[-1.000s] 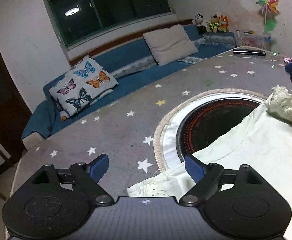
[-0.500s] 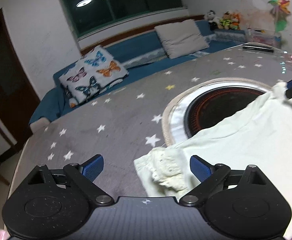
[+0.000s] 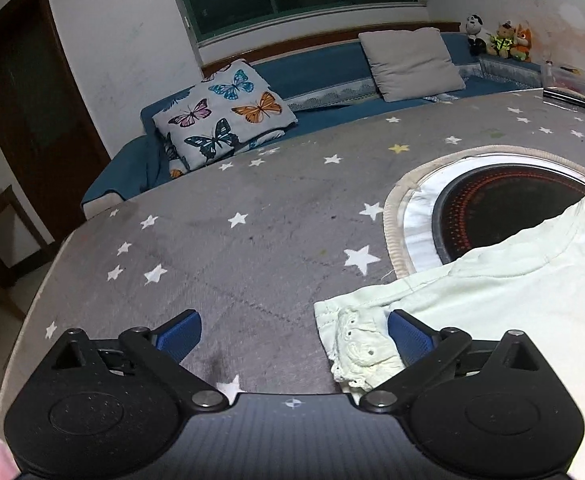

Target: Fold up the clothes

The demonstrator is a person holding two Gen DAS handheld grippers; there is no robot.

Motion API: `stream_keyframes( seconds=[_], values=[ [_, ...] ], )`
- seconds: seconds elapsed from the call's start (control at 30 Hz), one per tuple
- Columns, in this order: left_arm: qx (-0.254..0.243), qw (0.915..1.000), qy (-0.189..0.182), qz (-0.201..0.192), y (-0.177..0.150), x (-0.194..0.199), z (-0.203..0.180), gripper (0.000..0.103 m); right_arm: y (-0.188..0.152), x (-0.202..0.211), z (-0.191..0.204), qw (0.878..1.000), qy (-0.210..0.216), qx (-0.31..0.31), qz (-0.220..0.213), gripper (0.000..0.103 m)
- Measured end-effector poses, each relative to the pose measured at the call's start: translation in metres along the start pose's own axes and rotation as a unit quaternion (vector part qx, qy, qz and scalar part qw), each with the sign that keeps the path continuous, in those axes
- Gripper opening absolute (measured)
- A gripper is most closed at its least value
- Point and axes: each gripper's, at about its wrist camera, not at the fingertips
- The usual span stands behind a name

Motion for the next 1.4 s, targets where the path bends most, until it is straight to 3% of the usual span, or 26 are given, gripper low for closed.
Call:
stream_keyframes(
  seconds=[0.13, 0.3, 0.43, 0.63, 0.77, 1.0, 1.13, 1.23, 1.4],
  values=[
    [-0.013, 0.9997, -0.003, -0.021, 0.006, 0.009, -0.005, 0.101, 0.000, 0.003, -0.002, 1.000, 0.000, -0.001, -0.001, 0.041],
    [-0.021, 0.9997, 0.007, -0.005, 0.002, 0.000, -0.006, 0.102, 0.000, -0.002, -0.003, 1.000, -0.006, -0.001, 0.004, 0.041],
    [-0.021, 0.9996, 0.011, -0.015, 0.005, 0.006, -0.008, 0.101, 0.004, 0.001, 0.000, 1.000, -0.016, -0.006, 0.001, 0.040],
    [-0.043, 0.9985, -0.012, -0.031, 0.020, 0.012, -0.026, 0.101, 0.015, -0.004, 0.021, 1.000, 0.023, 0.006, 0.004, 0.037],
    [-0.059, 0.9977, -0.024, -0.022, 0.021, 0.002, -0.040, 0.101, 0.016, -0.023, 0.035, 0.999, 0.031, 0.018, 0.018, 0.025],
    [-0.054, 0.9982, -0.023, 0.012, 0.018, -0.026, -0.045, 0.103, 0.018, -0.042, 0.034, 0.999, 0.022, 0.005, 0.024, 0.025],
    [-0.041, 0.9990, -0.017, 0.011, 0.018, -0.023, -0.043, 0.102, 0.019, -0.032, 0.038, 0.999, 0.033, 0.023, 0.021, 0.027],
    [-0.040, 0.9991, -0.015, 0.000, 0.019, -0.009, -0.043, 0.102, 0.016, -0.018, 0.048, 0.998, 0.047, 0.041, 0.018, 0.037],
    [-0.046, 0.9985, -0.017, -0.023, 0.016, 0.029, -0.052, 0.102, 0.003, -0.001, 0.068, 0.994, 0.073, 0.075, 0.028, 0.046]
  ],
)
Point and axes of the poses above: each gripper's, at about its wrist camera, not at the fingertips, and x roughly against the way its jaws point, z to its left, y to its top, and after that the axes turned 9 degrees about -z, right-handed
